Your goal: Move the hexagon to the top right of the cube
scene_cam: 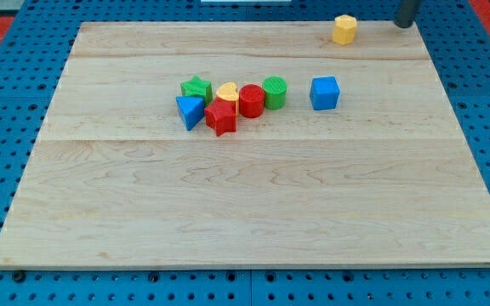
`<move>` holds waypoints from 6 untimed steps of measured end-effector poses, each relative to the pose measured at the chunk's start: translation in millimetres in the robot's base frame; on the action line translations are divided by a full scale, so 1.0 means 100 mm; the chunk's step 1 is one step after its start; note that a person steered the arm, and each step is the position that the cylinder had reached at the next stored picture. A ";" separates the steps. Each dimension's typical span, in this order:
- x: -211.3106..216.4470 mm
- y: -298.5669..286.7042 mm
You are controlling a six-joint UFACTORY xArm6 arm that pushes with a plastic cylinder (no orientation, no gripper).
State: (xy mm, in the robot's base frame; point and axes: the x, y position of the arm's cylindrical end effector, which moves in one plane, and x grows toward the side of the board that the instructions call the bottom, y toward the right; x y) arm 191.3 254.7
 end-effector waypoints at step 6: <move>0.82 -0.73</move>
